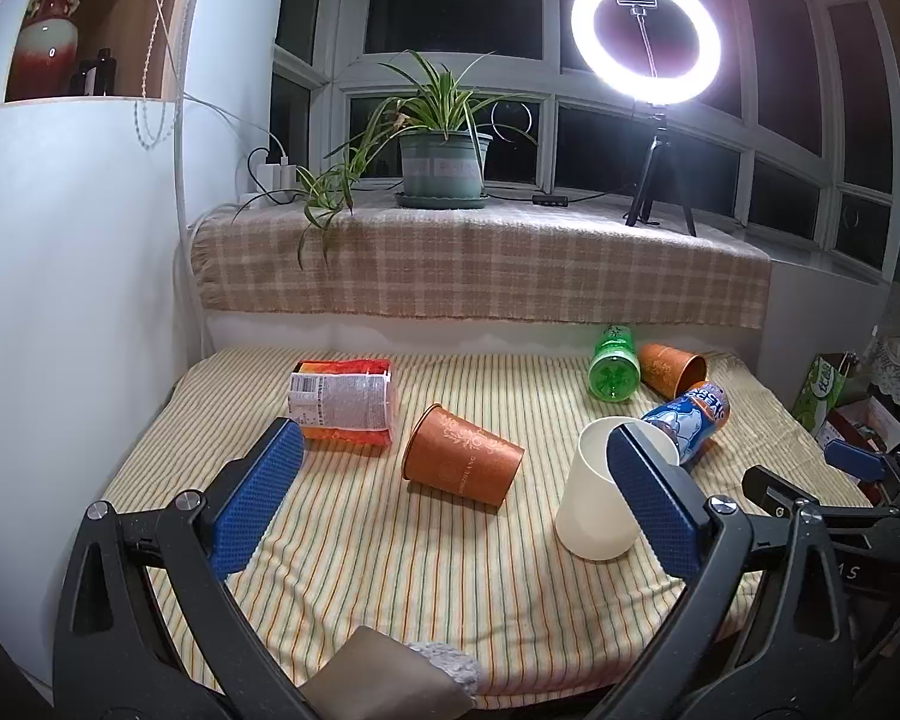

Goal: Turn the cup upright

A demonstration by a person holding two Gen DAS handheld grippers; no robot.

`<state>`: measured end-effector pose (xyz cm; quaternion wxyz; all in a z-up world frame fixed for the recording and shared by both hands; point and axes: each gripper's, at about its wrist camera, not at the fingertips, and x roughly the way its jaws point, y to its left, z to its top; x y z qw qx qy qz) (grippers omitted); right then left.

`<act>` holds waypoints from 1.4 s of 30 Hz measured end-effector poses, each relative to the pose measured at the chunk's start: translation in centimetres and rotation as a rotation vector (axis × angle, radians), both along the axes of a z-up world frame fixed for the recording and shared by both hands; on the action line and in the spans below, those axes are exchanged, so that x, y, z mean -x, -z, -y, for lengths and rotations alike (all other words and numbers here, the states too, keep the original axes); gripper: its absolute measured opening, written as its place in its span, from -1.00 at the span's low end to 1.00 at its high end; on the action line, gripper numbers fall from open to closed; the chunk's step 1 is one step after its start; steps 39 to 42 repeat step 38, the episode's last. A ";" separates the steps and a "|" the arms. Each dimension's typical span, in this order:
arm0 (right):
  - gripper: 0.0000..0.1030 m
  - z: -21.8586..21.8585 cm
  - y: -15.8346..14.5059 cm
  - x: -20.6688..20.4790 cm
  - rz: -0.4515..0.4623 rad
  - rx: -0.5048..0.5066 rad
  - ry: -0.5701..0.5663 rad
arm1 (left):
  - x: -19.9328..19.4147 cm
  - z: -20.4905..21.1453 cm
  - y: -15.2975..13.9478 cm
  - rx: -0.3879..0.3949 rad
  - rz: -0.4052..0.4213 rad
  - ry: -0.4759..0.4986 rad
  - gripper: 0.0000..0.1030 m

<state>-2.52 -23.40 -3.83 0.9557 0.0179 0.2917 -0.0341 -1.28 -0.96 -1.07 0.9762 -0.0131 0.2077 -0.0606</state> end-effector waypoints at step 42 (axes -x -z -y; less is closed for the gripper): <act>1.00 -0.2 1.0 -0.7 -0.046 -0.018 -0.015 | -0.5 -0.2 0.2 -0.005 0.005 -0.018 1.00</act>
